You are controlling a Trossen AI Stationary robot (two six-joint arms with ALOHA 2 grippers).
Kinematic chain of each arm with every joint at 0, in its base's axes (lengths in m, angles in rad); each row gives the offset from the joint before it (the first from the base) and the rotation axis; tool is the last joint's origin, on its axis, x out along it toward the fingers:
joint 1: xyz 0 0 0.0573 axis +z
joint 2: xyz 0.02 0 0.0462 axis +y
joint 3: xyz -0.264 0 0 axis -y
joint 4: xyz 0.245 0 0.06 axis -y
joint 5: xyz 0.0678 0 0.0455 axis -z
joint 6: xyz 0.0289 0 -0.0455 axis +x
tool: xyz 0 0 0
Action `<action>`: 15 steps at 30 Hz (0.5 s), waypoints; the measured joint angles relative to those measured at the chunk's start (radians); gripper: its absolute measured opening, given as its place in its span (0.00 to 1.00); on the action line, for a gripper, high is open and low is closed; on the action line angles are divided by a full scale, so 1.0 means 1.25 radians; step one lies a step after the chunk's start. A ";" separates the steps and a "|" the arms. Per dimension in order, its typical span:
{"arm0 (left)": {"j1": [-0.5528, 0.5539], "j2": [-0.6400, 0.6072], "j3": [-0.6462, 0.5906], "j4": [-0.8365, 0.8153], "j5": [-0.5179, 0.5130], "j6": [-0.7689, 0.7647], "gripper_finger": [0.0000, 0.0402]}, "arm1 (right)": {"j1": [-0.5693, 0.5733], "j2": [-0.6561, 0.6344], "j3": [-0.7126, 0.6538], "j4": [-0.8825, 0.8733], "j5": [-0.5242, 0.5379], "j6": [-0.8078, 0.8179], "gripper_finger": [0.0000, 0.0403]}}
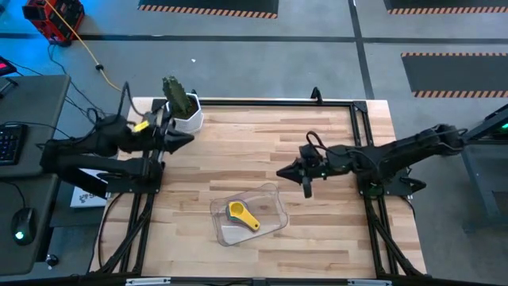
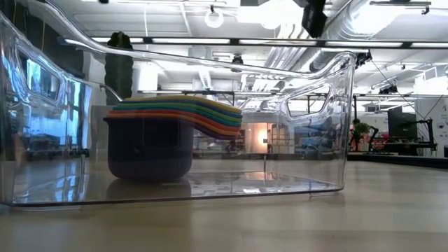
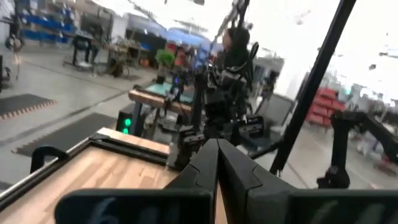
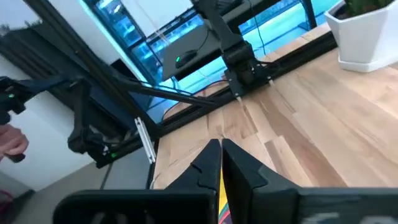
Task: Nest measuring cups in basket
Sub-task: Return to Home Position
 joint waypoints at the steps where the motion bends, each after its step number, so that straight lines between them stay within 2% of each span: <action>1: -0.013 -0.024 -0.030 0.013 -0.020 -0.003 0.00 | -0.007 0.005 0.011 -0.010 -0.017 -0.011 0.01; 4: -0.038 -0.084 -0.097 0.037 -0.034 0.002 0.00 | -0.023 0.023 0.034 -0.031 -0.056 -0.053 0.00; 8: -0.043 -0.148 -0.158 0.035 -0.024 0.032 0.00 | -0.041 0.032 0.041 -0.046 -0.060 -0.070 0.00; 15: -0.042 -0.284 -0.252 0.038 -0.008 0.014 0.00 | -0.052 0.033 0.041 -0.096 -0.066 -0.029 0.00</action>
